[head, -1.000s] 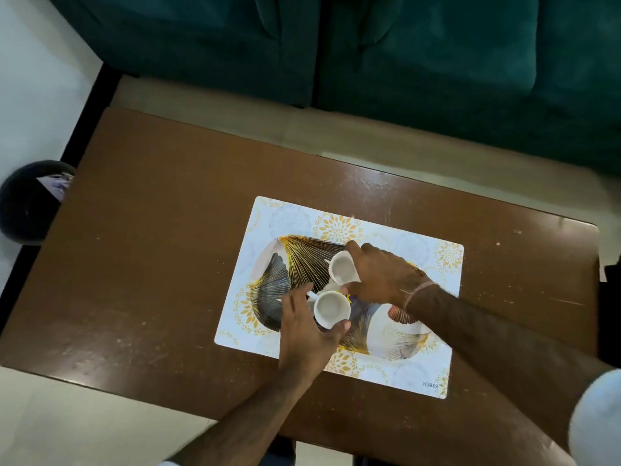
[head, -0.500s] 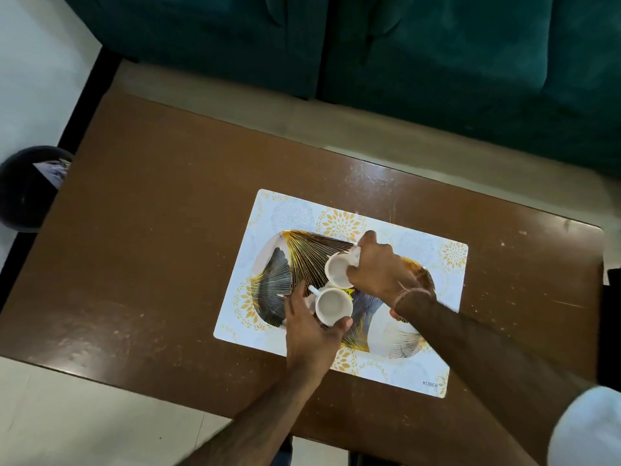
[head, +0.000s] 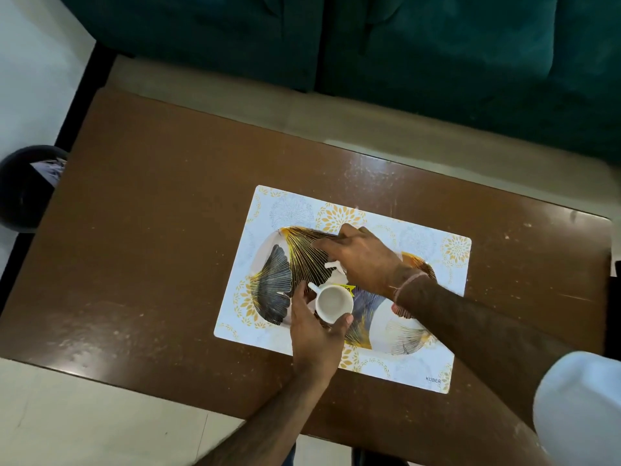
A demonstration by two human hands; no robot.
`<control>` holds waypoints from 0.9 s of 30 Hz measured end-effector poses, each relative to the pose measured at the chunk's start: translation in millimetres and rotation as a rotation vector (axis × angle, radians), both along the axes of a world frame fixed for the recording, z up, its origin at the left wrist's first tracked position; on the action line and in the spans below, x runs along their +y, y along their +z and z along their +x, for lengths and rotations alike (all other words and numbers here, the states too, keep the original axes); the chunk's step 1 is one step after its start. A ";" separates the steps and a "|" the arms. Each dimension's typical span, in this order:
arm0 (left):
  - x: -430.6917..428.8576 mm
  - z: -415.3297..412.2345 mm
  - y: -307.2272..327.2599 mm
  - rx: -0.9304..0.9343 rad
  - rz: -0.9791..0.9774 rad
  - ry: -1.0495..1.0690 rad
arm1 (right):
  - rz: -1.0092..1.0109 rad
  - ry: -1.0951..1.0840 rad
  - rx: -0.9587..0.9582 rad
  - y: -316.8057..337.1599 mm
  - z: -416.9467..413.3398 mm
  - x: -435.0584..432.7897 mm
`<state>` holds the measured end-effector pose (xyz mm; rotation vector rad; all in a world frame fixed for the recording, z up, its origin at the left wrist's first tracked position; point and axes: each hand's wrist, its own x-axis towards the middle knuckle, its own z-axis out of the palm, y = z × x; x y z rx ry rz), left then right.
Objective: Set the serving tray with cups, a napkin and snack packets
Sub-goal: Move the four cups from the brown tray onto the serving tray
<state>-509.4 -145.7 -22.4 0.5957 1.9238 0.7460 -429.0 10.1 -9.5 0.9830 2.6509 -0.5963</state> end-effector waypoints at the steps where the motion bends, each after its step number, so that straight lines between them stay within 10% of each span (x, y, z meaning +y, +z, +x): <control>1: 0.1 0.0 -0.3 0.000 0.001 -0.001 | -0.021 0.008 0.006 -1.1 -0.8 -0.1; 14: 2.3 -12.9 5.0 0.172 0.052 0.028 | -0.171 -0.319 0.263 -0.1 31.0 -3.0; 20: 39.7 -2.0 26.8 0.528 0.299 -0.244 | -0.047 -0.649 0.300 5.2 109.9 -2.1; 27: 105.2 100.9 36.9 0.433 0.381 -0.624 | -0.021 -0.929 0.202 13.9 244.0 -12.0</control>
